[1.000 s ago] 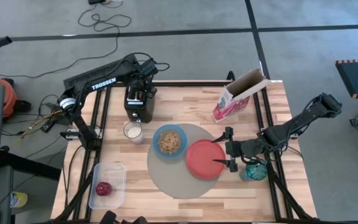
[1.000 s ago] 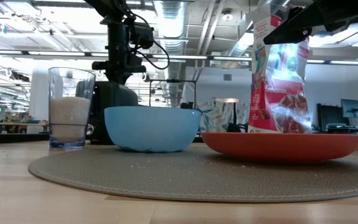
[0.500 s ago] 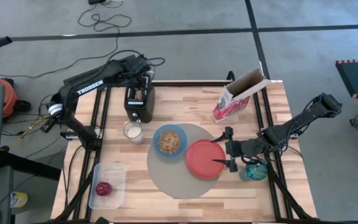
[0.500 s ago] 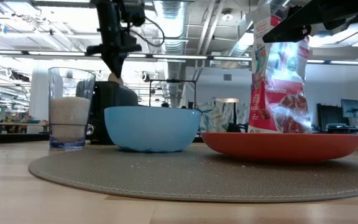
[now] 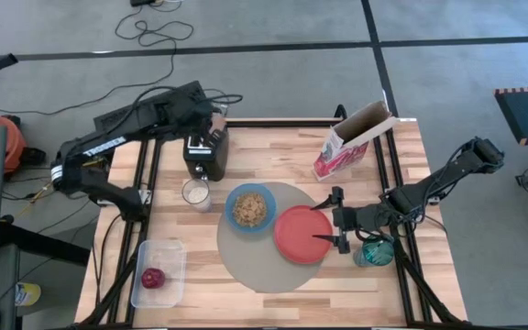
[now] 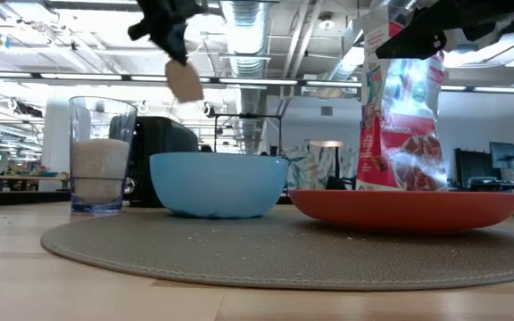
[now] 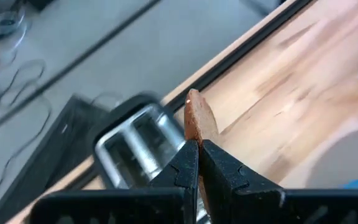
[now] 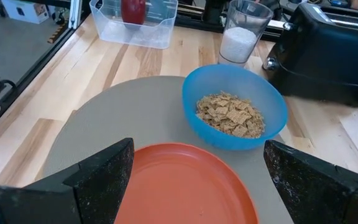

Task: Arrange a breakfast setting
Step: Put the toasted bread on the orange plate

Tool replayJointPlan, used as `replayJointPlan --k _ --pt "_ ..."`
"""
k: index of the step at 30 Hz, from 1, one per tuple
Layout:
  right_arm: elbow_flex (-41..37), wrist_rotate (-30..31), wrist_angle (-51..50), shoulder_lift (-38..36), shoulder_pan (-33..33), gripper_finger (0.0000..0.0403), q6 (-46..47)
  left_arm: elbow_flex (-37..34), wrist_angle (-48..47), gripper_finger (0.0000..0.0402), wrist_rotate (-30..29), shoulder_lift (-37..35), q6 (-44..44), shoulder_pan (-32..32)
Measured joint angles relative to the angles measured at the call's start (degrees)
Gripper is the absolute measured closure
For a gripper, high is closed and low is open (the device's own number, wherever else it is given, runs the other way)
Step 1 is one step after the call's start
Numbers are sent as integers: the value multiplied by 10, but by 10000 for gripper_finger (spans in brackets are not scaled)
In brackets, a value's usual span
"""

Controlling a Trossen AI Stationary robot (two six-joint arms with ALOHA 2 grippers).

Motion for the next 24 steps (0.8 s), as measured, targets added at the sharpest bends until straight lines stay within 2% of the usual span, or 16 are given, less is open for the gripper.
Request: replayJointPlan --k 6,14,18,24 --pt "7 0 2 0 6 17 7 0 66 400 -5 -18 6 -82" --pt "22 0 3 -1 53 17 15 -4 124 400 -4 -2 12 -182" --pt "11 1 13 2 72 17 39 -4 143 400 6 30 -16 -225" --pt "-13 4 55 25 93 17 49 -4 202 400 28 119 -32 -276"
